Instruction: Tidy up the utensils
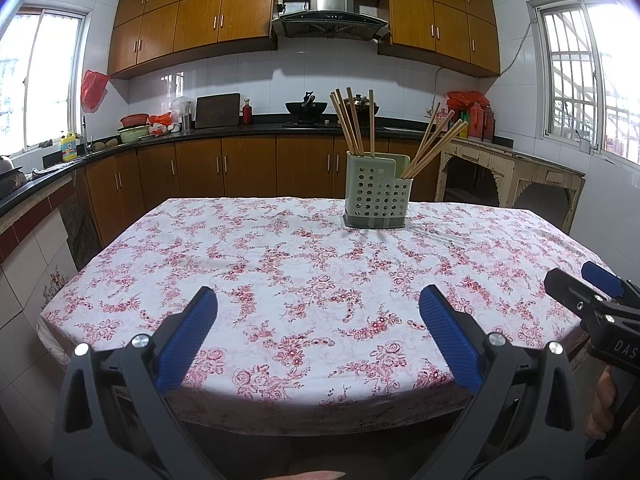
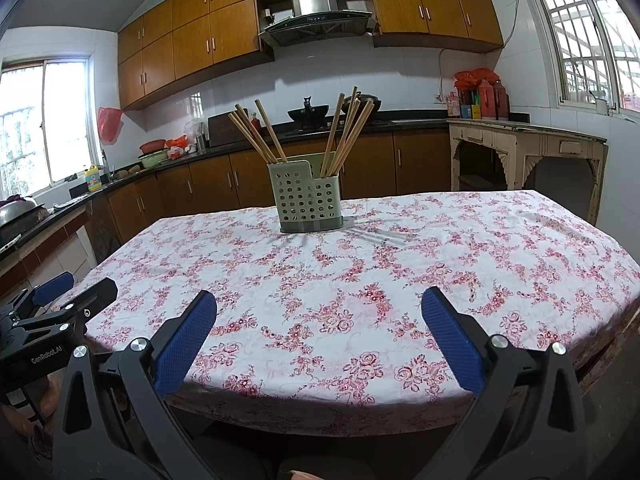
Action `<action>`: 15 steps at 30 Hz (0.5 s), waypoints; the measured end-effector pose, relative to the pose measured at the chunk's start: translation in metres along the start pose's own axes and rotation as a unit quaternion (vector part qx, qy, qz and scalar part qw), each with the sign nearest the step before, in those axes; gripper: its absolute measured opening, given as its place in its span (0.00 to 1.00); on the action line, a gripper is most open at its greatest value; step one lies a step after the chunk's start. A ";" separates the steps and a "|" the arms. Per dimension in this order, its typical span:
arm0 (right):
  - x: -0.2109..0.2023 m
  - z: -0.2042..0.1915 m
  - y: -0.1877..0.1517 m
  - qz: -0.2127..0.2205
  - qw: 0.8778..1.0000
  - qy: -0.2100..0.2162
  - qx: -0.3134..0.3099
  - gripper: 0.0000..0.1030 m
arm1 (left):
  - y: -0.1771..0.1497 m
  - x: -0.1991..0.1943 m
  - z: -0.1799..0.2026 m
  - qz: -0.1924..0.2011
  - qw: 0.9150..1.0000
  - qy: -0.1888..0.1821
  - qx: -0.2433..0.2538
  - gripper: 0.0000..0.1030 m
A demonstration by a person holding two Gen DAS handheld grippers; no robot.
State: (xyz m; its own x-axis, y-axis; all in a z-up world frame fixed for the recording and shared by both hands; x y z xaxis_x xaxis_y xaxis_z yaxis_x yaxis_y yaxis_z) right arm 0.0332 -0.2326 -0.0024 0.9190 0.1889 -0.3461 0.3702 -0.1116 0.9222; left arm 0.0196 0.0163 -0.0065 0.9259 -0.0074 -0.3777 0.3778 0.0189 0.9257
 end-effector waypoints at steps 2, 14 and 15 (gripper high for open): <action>0.000 0.000 0.000 0.000 1.000 0.000 0.000 0.98 | 0.000 0.000 0.000 0.000 1.000 0.000 0.000 0.96; 0.001 0.000 0.000 -0.001 1.000 0.000 0.000 0.98 | 0.000 0.000 0.000 0.000 1.000 0.000 0.000 0.96; 0.001 0.000 0.000 -0.001 1.000 0.000 0.000 0.98 | 0.000 0.000 0.000 0.000 1.000 0.000 0.000 0.96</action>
State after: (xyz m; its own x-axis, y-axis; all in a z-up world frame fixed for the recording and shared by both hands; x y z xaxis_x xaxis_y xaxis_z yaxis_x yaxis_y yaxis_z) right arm 0.0339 -0.2327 -0.0030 0.9184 0.1884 -0.3479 0.3719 -0.1112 0.9216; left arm 0.0193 0.0165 -0.0067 0.9257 -0.0074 -0.3781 0.3782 0.0183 0.9256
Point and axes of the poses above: each gripper's, at about its wrist camera, not at the fingertips, and x roughly the way its jaws point, z to its right, y to its top, the point moved 1 cm from there along x, roughly the way its jaws point, and after that the axes turned 1 degree about z, right-handed, at the moved point
